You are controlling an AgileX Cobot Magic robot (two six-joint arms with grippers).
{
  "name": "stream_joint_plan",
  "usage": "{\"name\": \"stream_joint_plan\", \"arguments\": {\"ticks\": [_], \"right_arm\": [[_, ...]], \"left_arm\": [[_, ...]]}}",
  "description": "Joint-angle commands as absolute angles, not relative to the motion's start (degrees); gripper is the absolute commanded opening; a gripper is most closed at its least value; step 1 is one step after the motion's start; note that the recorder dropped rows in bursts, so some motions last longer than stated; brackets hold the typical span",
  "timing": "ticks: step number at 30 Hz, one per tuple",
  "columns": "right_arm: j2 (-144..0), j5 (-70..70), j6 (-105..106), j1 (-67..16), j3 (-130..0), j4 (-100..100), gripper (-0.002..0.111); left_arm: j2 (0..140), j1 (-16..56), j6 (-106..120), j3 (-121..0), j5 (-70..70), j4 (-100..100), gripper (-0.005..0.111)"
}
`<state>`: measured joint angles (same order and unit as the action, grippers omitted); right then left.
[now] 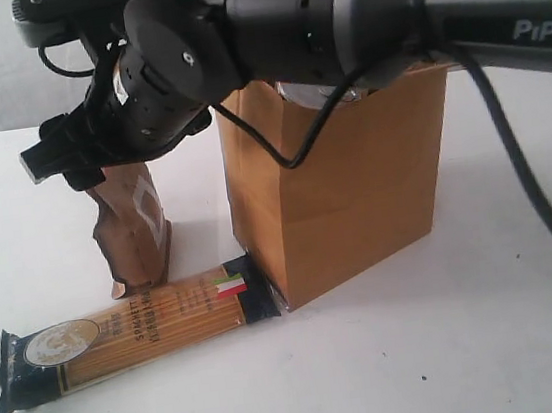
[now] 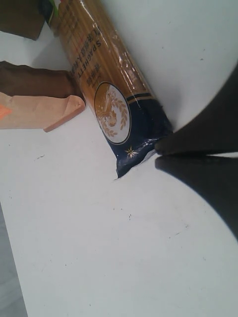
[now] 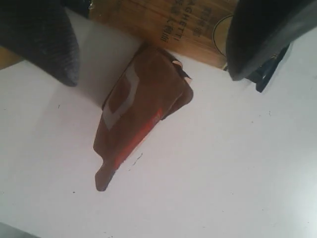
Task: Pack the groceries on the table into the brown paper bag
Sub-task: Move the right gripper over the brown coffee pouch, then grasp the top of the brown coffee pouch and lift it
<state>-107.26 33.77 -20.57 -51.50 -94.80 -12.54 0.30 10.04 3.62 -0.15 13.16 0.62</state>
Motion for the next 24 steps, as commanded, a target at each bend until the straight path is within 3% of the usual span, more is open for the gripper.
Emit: {"name": "stream_joint_plan", "arguments": {"ticks": [1, 18, 21, 23, 24], "right_arm": [[-109.4, 31.5, -22.8, -51.6, -95.9, -13.7, 0.075], [-121.2, 32.9, -27.4, -51.4, -106.2, -17.9, 0.074], [-122.4, 32.9, -29.0, -51.4, -106.2, -20.3, 0.061], [-123.1, 32.4, -29.0, -51.4, -106.2, -20.3, 0.046], [-123.4, 32.2, -29.0, -51.4, -106.2, -20.3, 0.031]], "left_arm": [[0.0, 9.8, 3.5, 0.0, 13.3, 0.8, 0.0], [0.0, 9.8, 3.5, 0.0, 13.3, 0.8, 0.0], [0.0, 9.8, 3.5, 0.0, 13.3, 0.8, 0.0], [0.0, 9.8, 3.5, 0.0, 13.3, 0.8, 0.0], [0.0, 9.8, 3.5, 0.0, 13.3, 0.8, 0.0]]}}
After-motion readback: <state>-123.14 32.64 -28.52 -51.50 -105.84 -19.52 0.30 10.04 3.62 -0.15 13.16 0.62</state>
